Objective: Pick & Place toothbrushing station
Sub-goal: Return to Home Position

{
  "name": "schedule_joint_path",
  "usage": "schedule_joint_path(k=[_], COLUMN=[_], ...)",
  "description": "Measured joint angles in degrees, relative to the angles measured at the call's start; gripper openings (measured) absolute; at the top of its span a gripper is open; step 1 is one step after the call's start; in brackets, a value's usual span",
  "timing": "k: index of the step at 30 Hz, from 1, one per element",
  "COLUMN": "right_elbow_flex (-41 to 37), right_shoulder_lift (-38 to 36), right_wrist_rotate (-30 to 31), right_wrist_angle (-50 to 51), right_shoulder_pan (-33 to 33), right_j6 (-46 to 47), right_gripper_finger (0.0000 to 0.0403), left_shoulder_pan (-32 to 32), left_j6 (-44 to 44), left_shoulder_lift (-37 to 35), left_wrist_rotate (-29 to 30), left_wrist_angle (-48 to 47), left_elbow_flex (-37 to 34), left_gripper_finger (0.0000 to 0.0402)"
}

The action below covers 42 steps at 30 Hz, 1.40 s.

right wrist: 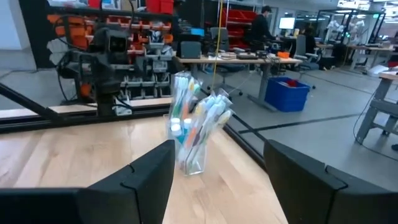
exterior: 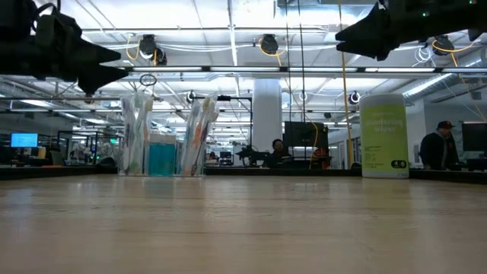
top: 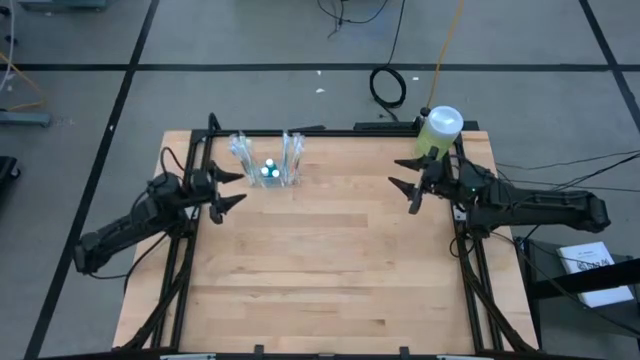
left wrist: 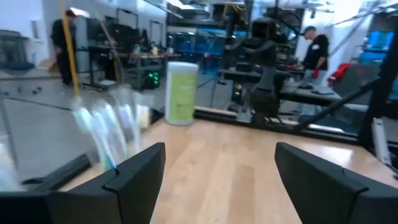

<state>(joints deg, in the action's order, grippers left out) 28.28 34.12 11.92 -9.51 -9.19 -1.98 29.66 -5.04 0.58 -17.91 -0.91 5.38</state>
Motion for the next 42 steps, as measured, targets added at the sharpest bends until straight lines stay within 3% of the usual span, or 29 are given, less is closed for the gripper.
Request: schedule_joint_path(k=[10, 15, 21, 26, 33, 37, 42], right_elbow_flex=[-0.57, -1.68, -8.42, -11.46, -11.52, -11.55, -15.28], right_shoulder_lift=[-2.63, -2.66, -2.81, -6.02, -18.61, -23.23, -27.88], right_wrist_rotate=[0.05, -0.13, -2.24, -4.56, -4.48, -4.22, -2.70], right_wrist_angle=[-0.08, -0.56, -9.31, -10.20, -2.50, 2.95, 1.33], right_shoulder_pan=[0.00, 0.00, 0.04, 0.50, 2.13, 3.24, 3.69], right_j6=[0.91, 4.07, 5.36, 4.49, 3.81, 2.59, 1.25], right_gripper_finger=[0.0238, 0.0238, 0.0238, 0.0238, 0.0238, 0.0238, 0.0238], left_shoulder_pan=[-12.50, -21.57, -32.48, -38.92, -43.53, -44.56, -45.16], left_j6=[-1.62, -0.51, 1.81, 2.96, 3.01, 3.02, 3.13], left_shoulder_lift=[0.17, 0.20, 0.20, 1.70, 2.89, 2.89, 2.89], left_wrist_rotate=[7.64, 18.54, 31.28, 37.19, 44.73, 46.09, 46.62], left_wrist_angle=[1.38, 0.91, -0.33, 1.56, 2.12, 2.15, 2.35], left_elbow_flex=[-3.03, -3.03, -3.03, -3.52, -3.58, -3.58, -3.60], left_gripper_finger=[0.0308, 0.0308, 0.0308, 0.0308, 0.0308, 0.0308, 0.0308])
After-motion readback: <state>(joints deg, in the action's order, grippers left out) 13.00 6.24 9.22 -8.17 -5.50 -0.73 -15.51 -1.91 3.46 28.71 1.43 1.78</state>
